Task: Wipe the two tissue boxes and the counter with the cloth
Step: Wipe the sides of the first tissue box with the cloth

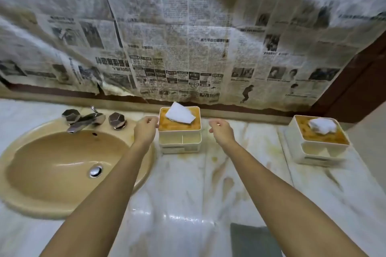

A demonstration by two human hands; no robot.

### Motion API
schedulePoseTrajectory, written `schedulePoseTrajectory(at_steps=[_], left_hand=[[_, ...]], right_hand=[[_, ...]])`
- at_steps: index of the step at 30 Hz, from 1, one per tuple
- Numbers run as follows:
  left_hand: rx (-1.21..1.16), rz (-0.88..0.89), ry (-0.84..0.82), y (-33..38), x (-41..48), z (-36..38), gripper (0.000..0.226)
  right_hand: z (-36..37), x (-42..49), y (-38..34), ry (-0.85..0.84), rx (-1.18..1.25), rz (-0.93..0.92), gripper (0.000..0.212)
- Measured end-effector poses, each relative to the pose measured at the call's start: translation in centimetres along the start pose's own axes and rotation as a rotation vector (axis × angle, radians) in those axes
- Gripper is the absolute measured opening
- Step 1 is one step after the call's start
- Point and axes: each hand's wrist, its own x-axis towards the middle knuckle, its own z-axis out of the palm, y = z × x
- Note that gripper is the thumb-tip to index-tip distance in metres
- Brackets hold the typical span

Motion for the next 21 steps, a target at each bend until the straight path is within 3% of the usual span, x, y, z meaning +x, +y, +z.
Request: schedulePoseTrajectory(at_steps=[21], left_hand=[[0.058,-0.088,-0.032,-1.3,2.9,0.0,0.018]], right_hand=[[3.3,3.7,-0.8,-0.074,-0.05,0.158,0.027]])
